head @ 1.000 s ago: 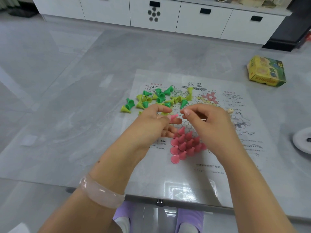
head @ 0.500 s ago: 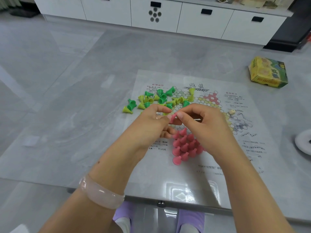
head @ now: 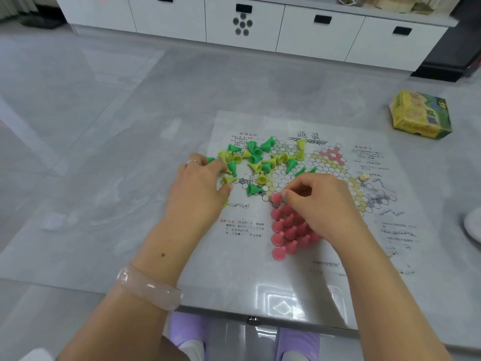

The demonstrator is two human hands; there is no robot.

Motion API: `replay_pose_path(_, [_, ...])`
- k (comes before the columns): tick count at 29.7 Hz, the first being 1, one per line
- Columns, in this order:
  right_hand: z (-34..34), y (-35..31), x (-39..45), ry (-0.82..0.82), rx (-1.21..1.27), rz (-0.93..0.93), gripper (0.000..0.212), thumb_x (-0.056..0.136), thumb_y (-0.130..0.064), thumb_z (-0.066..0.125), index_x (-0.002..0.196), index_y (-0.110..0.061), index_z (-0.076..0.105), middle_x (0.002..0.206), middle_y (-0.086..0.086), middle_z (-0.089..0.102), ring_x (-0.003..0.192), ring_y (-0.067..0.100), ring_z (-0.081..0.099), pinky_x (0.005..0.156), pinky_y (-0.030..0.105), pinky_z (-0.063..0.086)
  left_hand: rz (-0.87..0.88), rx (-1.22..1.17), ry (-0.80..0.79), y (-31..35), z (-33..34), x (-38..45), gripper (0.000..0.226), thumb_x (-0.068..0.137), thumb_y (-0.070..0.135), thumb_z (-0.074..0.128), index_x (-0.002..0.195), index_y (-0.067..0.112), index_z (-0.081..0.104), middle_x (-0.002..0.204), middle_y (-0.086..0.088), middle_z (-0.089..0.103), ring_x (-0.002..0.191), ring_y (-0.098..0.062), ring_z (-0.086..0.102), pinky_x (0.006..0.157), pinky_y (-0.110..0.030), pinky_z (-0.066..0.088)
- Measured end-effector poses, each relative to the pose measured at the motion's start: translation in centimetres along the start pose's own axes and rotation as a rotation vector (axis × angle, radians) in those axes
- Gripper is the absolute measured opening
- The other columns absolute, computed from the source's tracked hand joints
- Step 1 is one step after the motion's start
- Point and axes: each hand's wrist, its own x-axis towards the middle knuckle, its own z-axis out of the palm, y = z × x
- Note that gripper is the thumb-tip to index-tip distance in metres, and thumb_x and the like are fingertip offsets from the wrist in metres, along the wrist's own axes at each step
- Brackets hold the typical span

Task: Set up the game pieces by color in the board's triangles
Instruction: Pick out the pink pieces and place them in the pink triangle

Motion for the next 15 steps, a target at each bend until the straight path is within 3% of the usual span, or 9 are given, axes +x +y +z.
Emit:
replay_pose_path(7, [0.26, -0.44, -0.08, -0.043, 0.009, 0.065, 0.023, 0.085, -0.010, 0.057, 0.064, -0.020, 0.062, 0.044, -0.007, 0.059, 0.027, 0.005, 0.049, 0.028, 0.013, 0.033, 0.002, -0.038, -0.007, -0.03, 0.08, 0.22, 0.023, 0.089, 0.014, 0.053, 0.111, 0.011, 0.060, 0.123, -0.008, 0.042, 0.093, -0.021, 0.047, 0.069, -0.021, 0.027])
replay_pose_path(15, [0.18, -0.67, -0.27, -0.047, 0.023, 0.069, 0.022, 0.085, -0.006, 0.055, 0.067, -0.016, 0.061, 0.037, -0.012, 0.056, 0.024, 0.004, 0.046, 0.027, 0.011, 0.031, 0.035, -0.016, -0.001, -0.05, 0.14, 0.28, 0.022, 0.090, 0.011, 0.049, 0.111, 0.009, 0.058, 0.121, -0.010, 0.045, 0.104, -0.026, 0.049, 0.073, -0.024, 0.030])
